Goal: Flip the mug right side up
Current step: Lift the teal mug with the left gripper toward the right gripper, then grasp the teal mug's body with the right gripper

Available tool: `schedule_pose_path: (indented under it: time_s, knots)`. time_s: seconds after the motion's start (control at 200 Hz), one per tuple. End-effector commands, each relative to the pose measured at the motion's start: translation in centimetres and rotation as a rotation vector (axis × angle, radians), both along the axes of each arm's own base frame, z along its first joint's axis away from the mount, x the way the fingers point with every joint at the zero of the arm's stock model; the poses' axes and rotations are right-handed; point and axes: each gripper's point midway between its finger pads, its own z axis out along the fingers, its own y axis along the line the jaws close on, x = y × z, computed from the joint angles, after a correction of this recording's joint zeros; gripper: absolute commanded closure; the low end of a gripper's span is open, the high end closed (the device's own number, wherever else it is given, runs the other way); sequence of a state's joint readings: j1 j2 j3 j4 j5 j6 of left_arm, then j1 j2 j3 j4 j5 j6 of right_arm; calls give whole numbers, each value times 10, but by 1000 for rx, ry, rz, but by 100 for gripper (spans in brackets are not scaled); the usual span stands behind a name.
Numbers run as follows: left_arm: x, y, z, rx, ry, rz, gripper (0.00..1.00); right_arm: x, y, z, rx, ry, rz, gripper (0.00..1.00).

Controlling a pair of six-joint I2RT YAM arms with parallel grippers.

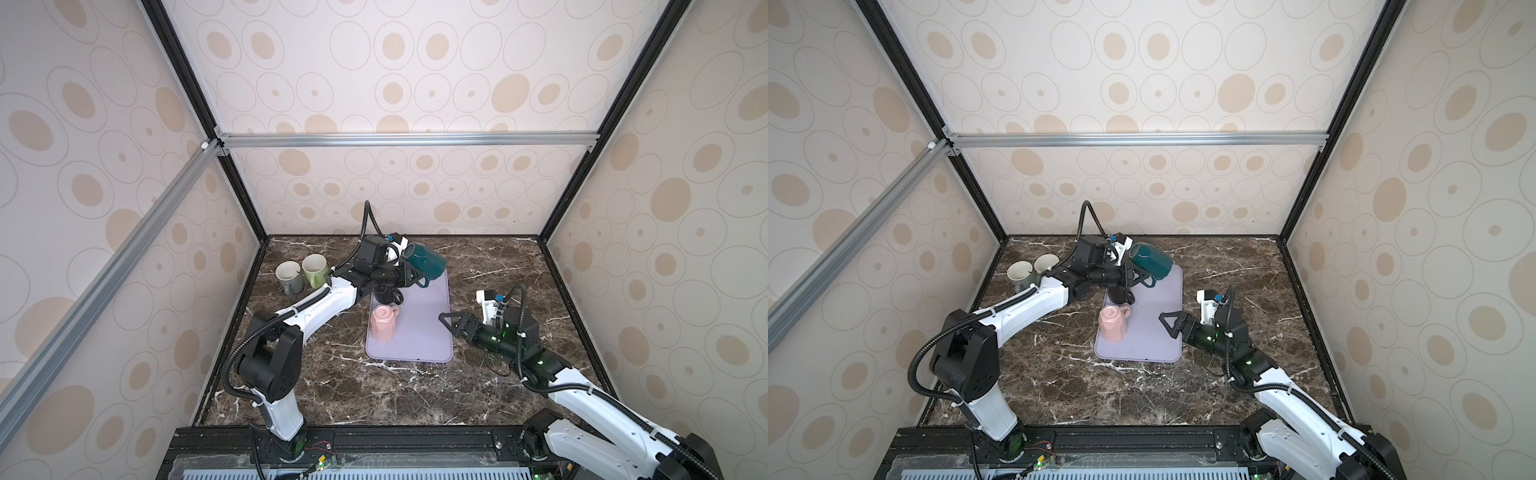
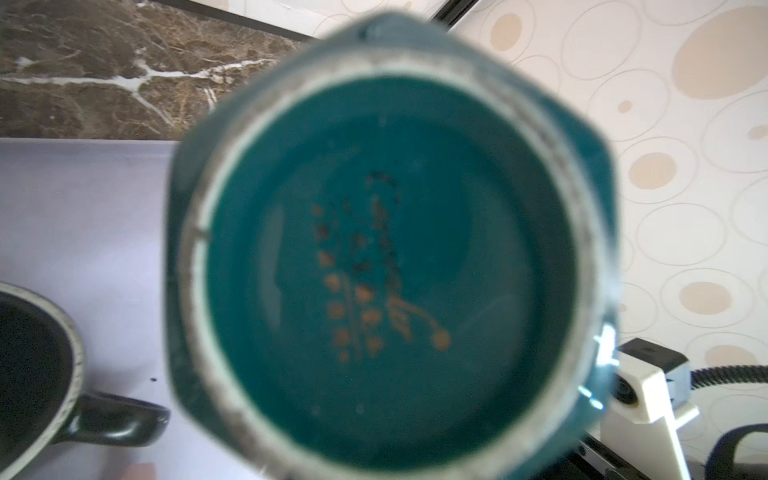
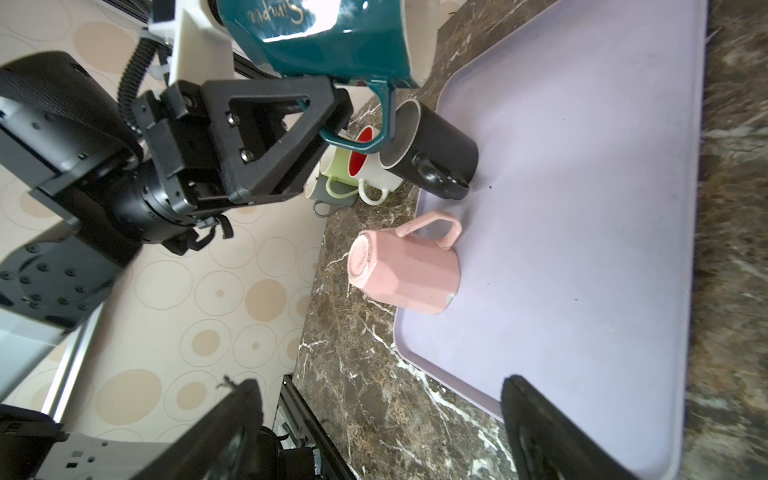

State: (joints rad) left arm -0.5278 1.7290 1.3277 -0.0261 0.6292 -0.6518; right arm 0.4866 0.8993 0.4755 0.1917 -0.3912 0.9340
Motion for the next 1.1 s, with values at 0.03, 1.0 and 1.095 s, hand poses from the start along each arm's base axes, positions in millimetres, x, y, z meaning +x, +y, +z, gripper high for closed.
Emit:
schedule_pose_path:
  time_s: [0.03,1.0,1.095]
  knots:
    - [-6,-7,81,-194,-182,-54,100,4,2,27,61,-53,-1,7]
    - [-36,5,119,-332,-245,-69,100,51,24,71,152,-154,72,11]
    - [-42,3,122,-371,-229,-97,100,56,24,73,153,-171,72,14]
